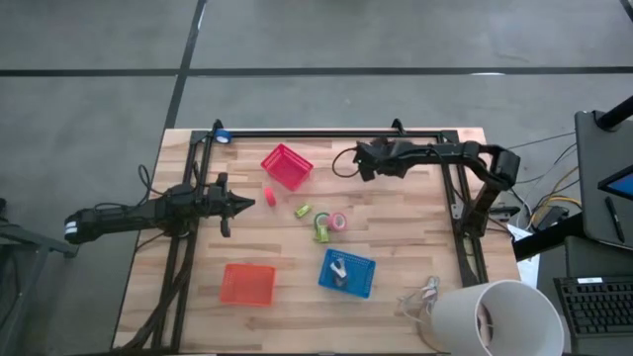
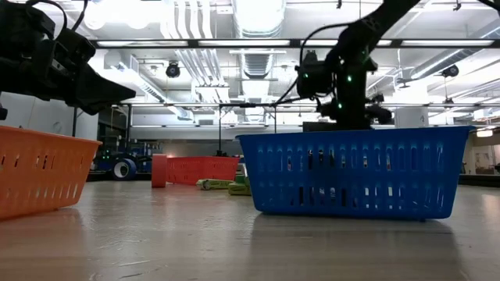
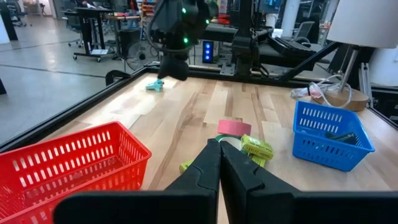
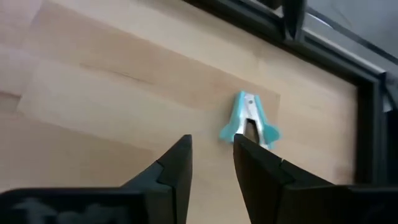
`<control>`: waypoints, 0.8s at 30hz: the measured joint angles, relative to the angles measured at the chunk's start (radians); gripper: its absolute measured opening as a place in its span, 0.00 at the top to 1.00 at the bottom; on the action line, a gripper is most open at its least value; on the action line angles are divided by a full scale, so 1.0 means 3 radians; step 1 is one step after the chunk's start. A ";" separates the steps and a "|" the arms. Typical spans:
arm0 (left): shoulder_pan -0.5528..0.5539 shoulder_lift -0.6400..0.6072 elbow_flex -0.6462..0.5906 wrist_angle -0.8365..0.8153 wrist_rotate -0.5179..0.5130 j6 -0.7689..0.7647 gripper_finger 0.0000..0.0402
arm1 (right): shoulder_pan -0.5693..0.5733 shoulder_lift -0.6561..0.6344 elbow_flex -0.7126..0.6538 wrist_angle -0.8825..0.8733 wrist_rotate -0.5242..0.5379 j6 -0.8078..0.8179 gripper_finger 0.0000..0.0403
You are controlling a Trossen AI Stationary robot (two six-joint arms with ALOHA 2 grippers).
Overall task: Pick and place Stapler, Stapler remover, tape
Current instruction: Put the blue stapler remover into the blue bin
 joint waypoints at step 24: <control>0.0000 0.0000 0.0000 0.0000 0.0001 0.0001 0.98 | -0.0079 -0.0003 -0.0487 0.0576 0.0486 0.0248 0.63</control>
